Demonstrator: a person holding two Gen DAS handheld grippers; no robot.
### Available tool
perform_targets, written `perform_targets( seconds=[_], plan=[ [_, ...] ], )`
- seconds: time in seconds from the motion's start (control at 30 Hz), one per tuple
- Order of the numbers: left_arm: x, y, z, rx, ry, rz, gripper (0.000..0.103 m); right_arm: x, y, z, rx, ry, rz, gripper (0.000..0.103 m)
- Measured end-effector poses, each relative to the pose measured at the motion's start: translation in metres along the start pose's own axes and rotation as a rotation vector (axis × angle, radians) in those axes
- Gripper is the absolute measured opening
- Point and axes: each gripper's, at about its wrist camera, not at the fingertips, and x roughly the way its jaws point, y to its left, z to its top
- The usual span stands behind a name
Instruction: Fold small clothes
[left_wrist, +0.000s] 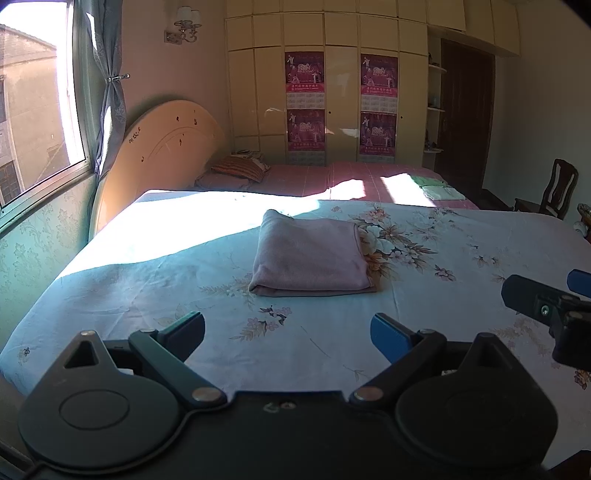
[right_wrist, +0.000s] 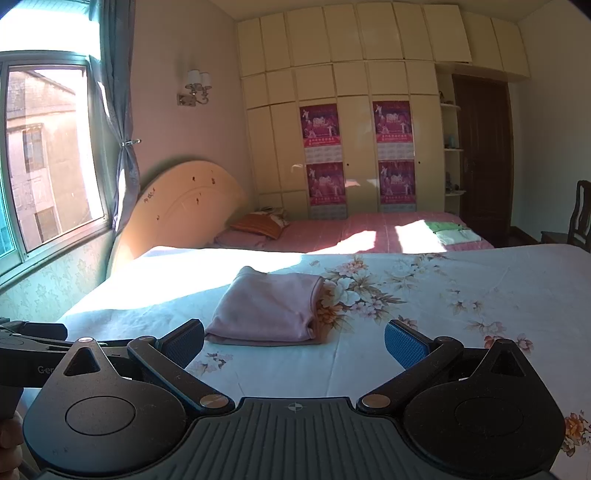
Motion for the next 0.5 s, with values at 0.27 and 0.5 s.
perform_targets(
  seconds=[0.27, 0.5],
  plan=[
    [0.004, -0.001, 0.002, -0.003, 0.001, -0.007, 0.096, 0.001, 0.000, 0.001, -0.001, 0.000, 0.004, 0.103],
    [0.010, -0.001, 0.004, -0.003, 0.013, -0.016, 0.096, 0.006, 0.000, 0.000, -0.005, 0.008, 0.005, 0.103]
  ],
)
